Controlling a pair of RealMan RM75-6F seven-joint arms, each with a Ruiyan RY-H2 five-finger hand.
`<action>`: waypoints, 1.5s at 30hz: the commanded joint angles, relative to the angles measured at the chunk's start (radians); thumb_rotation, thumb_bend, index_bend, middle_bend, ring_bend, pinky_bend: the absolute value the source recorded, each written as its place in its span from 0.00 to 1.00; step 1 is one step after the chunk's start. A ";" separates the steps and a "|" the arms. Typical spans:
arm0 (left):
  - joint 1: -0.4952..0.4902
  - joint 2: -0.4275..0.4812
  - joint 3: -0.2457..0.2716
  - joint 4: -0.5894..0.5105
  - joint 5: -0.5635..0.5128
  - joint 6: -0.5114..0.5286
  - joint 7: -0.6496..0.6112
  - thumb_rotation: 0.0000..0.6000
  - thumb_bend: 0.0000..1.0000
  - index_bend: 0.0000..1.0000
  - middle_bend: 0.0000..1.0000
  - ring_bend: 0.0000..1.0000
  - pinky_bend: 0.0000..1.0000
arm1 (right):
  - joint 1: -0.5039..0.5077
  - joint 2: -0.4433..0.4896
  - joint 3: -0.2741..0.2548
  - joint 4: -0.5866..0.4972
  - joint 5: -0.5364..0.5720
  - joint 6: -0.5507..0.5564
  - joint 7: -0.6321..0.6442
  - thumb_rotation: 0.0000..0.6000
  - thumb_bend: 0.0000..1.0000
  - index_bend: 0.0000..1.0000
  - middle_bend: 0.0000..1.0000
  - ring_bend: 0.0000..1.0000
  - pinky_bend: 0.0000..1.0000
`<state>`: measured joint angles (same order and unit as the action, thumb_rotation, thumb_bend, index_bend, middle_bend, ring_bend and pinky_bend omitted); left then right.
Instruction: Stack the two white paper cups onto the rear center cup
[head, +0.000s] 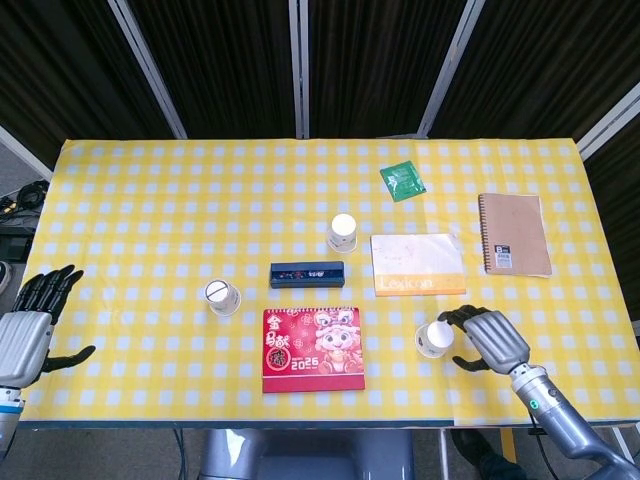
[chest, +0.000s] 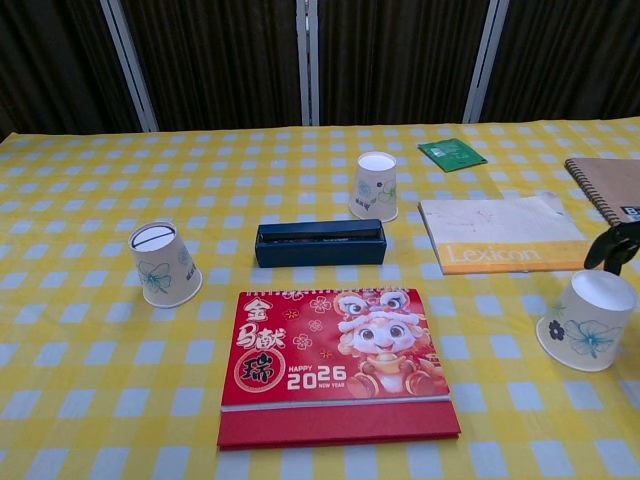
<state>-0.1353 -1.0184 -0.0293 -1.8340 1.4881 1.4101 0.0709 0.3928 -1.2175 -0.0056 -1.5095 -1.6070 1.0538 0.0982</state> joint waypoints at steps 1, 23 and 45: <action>-0.001 -0.003 0.000 -0.001 -0.004 -0.001 0.006 1.00 0.00 0.00 0.00 0.00 0.00 | 0.010 -0.036 0.003 0.036 0.000 0.006 0.000 1.00 0.16 0.33 0.38 0.30 0.41; -0.010 -0.003 -0.007 0.004 -0.024 -0.015 0.001 1.00 0.00 0.00 0.00 0.00 0.00 | 0.073 -0.037 0.081 -0.002 0.070 0.009 0.020 1.00 0.29 0.47 0.49 0.40 0.47; -0.045 0.012 -0.035 0.027 -0.118 -0.093 -0.057 1.00 0.00 0.00 0.00 0.00 0.00 | 0.501 -0.230 0.386 0.222 0.735 -0.296 -0.360 1.00 0.29 0.47 0.49 0.40 0.47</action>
<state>-0.1794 -1.0068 -0.0637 -1.8085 1.3722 1.3181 0.0137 0.8705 -1.4248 0.3678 -1.3107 -0.8969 0.7782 -0.2428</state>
